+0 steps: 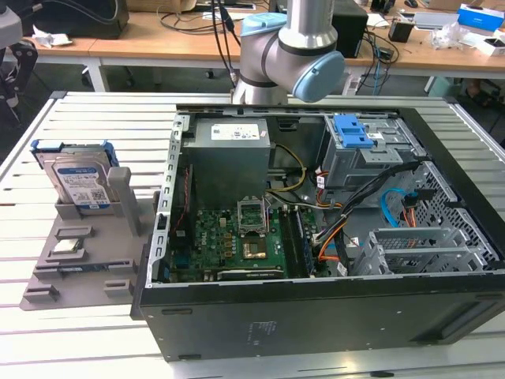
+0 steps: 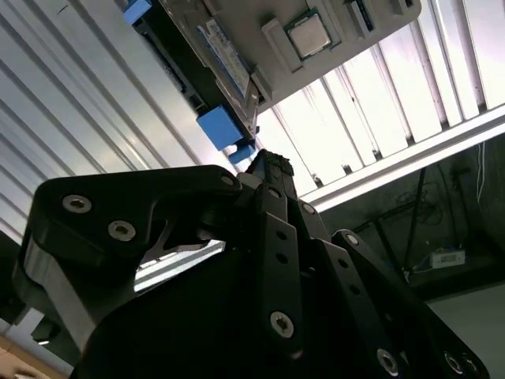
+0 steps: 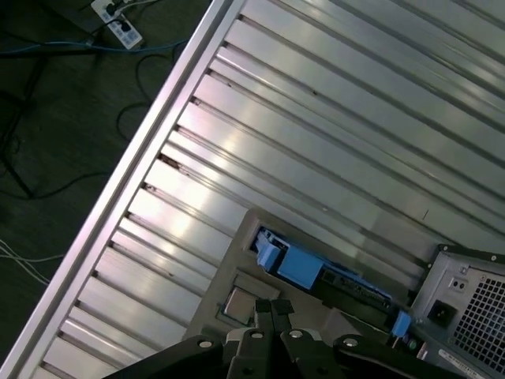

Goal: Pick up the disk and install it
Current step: 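Pick up the disk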

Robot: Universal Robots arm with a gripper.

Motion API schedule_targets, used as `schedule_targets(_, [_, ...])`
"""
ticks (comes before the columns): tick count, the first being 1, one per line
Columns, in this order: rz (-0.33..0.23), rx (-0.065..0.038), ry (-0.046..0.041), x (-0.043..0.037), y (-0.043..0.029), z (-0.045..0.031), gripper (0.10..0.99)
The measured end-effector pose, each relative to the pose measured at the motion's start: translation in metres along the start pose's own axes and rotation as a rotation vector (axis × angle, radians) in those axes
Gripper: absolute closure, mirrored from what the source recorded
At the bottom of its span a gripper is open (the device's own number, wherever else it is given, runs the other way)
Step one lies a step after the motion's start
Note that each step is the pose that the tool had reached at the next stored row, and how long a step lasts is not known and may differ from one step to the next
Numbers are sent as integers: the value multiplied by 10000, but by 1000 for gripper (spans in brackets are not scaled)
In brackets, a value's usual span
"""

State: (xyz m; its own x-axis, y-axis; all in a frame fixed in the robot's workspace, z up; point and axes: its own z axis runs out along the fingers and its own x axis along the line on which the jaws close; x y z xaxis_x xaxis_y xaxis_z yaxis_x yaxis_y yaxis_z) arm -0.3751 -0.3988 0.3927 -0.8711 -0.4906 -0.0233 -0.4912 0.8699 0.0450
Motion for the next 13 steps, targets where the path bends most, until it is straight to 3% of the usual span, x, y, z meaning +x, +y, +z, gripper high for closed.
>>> schedule_targets(13, [-1100,-26,50,0,0,0,980])
